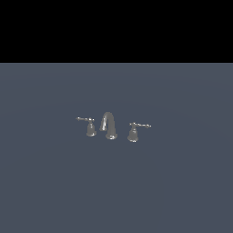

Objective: Turn on the faucet by rotating a designated handle.

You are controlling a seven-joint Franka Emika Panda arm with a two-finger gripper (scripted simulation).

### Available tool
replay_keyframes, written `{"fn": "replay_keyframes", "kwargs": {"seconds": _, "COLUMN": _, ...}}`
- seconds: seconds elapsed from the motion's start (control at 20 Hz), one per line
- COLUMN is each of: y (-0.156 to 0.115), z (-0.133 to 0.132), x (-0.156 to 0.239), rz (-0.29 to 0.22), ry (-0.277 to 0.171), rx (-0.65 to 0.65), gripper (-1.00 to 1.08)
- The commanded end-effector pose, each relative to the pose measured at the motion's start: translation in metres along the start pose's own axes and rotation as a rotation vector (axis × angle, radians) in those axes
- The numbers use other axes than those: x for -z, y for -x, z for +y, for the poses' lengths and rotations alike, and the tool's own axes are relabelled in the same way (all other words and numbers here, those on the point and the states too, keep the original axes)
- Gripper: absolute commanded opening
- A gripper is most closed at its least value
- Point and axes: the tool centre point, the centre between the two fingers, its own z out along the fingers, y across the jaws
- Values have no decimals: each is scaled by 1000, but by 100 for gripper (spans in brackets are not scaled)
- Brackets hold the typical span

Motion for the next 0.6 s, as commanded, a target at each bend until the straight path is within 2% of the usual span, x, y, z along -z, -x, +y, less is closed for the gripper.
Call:
{"fn": "replay_keyframes", "kwargs": {"seconds": 0.0, "y": -15, "z": -11, "x": -13, "rz": -19, "ry": -22, "rx": -64, "gripper": -100}}
{"fn": "replay_keyframes", "kwargs": {"seconds": 0.25, "y": -45, "z": -33, "x": -42, "rz": -57, "ry": -51, "rx": -200, "gripper": -100}}
{"fn": "replay_keyframes", "kwargs": {"seconds": 0.55, "y": -77, "z": -57, "x": -83, "rz": -95, "ry": -65, "rx": -373, "gripper": -100}}
